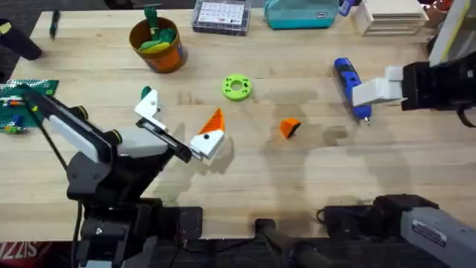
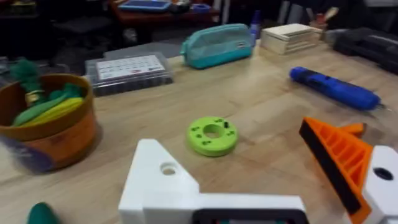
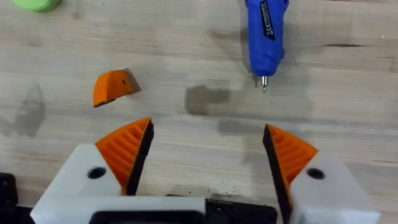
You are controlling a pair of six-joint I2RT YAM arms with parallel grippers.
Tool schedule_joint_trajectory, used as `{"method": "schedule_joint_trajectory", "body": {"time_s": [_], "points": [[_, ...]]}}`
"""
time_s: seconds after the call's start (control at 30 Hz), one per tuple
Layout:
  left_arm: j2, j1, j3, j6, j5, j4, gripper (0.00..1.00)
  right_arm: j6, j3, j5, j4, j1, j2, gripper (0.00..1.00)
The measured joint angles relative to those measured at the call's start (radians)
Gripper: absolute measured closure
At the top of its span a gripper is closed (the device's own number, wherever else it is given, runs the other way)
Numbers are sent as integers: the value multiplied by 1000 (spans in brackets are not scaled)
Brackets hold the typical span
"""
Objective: Pick up the gripper from the table and insert it into the empty holder that is missing its gripper. Then pick up a screw, insert it into the mounting hole, and use the screwdriver to tighten it. Finally, clean up the table by picking up the vegetable and placing it into the bucket.
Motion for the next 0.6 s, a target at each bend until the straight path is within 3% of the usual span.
{"method": "schedule_joint_trajectory", "body": {"time_s": [0.23, 0.6], "points": [[0, 0, 0, 1, 123, -3, 15, 0, 0, 0, 0, 0, 0, 8], [0, 0, 0, 6, 156, -5, 15, 0, 0, 0, 0, 0, 0, 8]]}}
